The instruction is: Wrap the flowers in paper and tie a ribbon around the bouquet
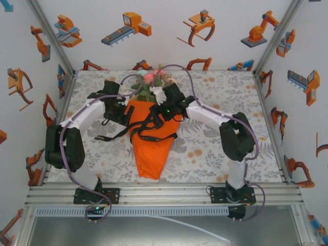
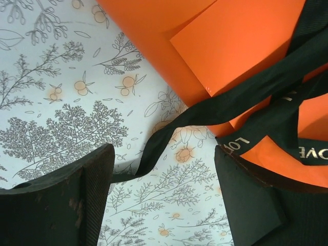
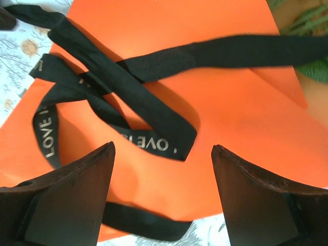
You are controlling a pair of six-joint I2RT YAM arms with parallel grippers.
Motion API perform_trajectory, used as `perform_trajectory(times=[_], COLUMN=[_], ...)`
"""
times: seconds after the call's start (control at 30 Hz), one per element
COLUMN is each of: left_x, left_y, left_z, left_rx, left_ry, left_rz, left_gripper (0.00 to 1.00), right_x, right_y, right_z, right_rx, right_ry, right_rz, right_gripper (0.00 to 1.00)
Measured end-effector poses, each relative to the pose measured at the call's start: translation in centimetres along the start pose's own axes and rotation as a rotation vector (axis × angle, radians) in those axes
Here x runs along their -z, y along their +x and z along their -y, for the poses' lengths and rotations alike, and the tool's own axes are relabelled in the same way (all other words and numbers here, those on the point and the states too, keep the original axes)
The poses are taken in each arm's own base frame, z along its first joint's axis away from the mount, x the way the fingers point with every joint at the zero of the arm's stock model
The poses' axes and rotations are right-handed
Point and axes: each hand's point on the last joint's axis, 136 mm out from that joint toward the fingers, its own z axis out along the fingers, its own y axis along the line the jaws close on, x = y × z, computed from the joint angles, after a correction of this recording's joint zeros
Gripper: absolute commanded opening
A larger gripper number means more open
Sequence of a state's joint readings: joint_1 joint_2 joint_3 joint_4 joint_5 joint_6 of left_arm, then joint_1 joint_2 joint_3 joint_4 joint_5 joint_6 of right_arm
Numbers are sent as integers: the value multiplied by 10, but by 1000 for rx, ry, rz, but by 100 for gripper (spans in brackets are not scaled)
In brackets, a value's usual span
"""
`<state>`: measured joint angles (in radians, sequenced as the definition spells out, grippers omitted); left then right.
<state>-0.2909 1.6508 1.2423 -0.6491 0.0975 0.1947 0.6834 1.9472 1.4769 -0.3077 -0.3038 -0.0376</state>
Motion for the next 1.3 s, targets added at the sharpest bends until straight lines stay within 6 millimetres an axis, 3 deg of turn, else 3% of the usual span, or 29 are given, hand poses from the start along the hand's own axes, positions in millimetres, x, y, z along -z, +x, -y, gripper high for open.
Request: perform_trajectory(times=[0.13,0.2,0.27,0.37,0.43,0.6,0.77,0.9,1.03,1.2,1.3], left_x=[16,19,18,12,10,17,51,65,60,49,37], left_y=[-7,-8,-6,1,5,1,-10,-25,-35,-54,-60], left_z=[-5,-6,-6,-5,-5,4,30,40,53,97,113], left_rx=[11,12,13,21,29,30,-28,-72,-125,-264,-309], left_ry=[-12,-16,-16,-12,-9,35,139,169,237,381,419], left_rz=[53,63,65,50,41,101,290,384,413,421,409], left_gripper=[74,74,75,76,77,78,81,81,80,78,71], right_x=[-22,-28,-33,-35,-35,-27,14,38,40,41,43], right_y=[4,8,10,8,2,-16,-36,-41,-34,-35,-38], right_z=[4,5,5,3,2,-4,-13,-15,-14,-17,-18], right_rx=[79,97,113,123,131,82,-113,-255,-342,-372,-373], right_ry=[-3,-6,-14,-32,-37,-54,-55,-64,-83,-110,-113], right_rz=[-28,-39,-44,-33,-16,64,245,380,423,436,445], right_gripper=[64,56,42,13,0,0,0,0,0,0,0])
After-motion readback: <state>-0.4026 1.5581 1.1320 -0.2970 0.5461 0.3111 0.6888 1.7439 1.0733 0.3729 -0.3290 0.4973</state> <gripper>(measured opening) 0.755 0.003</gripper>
